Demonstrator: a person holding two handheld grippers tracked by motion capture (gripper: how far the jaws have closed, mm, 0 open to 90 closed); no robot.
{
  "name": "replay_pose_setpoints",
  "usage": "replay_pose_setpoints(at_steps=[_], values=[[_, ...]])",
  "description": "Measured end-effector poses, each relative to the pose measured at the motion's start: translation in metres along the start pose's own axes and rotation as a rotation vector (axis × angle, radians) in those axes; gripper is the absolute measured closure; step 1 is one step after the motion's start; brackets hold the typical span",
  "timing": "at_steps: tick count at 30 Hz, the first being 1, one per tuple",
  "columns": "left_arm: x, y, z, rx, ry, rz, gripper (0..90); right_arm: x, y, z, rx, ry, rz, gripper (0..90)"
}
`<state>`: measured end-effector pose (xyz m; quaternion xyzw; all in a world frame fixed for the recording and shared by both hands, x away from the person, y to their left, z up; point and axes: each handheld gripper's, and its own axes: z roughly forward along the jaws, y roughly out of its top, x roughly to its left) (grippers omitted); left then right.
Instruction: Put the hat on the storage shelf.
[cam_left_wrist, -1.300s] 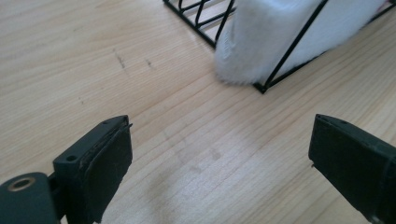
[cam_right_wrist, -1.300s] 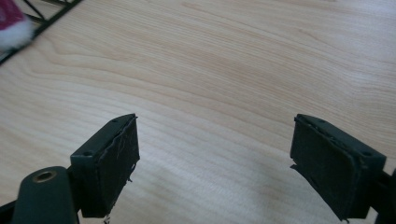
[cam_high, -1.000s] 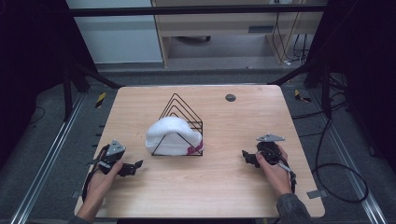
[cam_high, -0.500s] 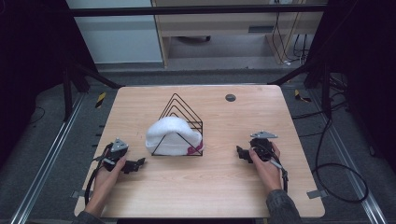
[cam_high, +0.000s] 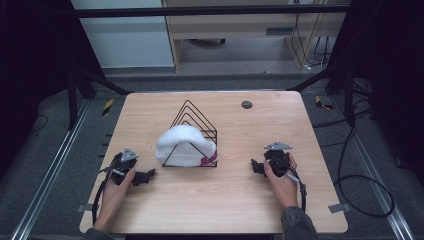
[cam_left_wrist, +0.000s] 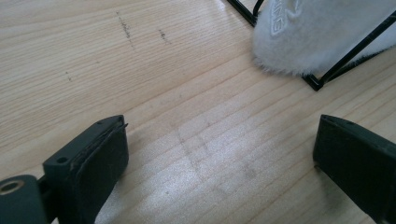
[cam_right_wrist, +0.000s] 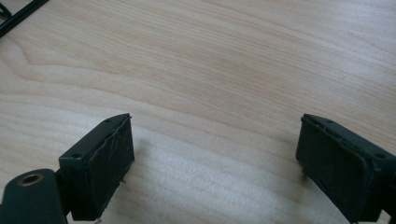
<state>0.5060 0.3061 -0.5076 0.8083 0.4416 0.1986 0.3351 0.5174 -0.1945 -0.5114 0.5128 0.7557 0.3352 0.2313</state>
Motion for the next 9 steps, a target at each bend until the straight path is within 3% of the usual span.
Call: replay_pose_setpoints(at_steps=[9], values=[[-0.0005, 0.0001, 0.0005, 0.005, 0.01, -0.011, 0.4, 0.0045, -0.0081, -0.0085, 0.0, -0.014, 0.012, 11.0]])
